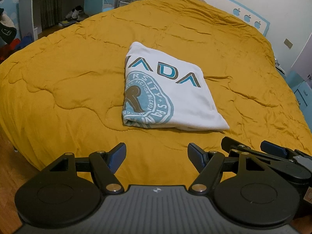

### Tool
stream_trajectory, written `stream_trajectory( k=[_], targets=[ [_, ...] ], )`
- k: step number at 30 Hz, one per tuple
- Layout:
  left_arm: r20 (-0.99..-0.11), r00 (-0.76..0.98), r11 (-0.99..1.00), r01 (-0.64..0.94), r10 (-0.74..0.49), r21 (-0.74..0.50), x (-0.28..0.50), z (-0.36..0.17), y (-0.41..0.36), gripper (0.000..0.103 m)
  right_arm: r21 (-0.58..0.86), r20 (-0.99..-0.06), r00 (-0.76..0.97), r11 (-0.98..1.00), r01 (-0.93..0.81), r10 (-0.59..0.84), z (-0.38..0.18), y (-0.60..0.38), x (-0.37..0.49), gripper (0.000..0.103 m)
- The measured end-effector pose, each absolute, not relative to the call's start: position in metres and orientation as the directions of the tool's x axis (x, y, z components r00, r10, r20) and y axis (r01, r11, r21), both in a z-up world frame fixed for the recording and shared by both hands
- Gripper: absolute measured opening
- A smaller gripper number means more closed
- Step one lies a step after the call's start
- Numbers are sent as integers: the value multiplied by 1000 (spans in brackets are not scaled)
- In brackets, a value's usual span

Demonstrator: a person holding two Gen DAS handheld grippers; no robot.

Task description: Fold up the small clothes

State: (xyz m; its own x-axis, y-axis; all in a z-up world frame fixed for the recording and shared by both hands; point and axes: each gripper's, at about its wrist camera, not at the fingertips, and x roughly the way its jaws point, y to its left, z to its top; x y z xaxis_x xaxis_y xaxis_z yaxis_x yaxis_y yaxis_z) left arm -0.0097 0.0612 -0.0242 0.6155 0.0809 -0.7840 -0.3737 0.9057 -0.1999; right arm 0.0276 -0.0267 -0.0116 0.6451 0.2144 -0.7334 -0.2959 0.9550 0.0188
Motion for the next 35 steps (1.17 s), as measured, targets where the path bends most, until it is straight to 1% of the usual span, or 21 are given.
stream_trajectory(
  k=[22, 30, 35],
  targets=[
    [-785, 609, 910, -380, 112, -165, -7, -23, 56, 84, 22, -741, 639, 958, -285, 207, -13, -27, 30, 82],
    [-759, 642, 904, -380, 105, -196, -11, -21, 57, 84, 32, -741, 637, 959, -281, 211, -14, -28, 31, 82],
    [-776, 621, 905, -386, 109, -182, -7, -22, 57, 85, 18, -745, 636, 959, -283, 201, -15, -28, 31, 82]
  ],
)
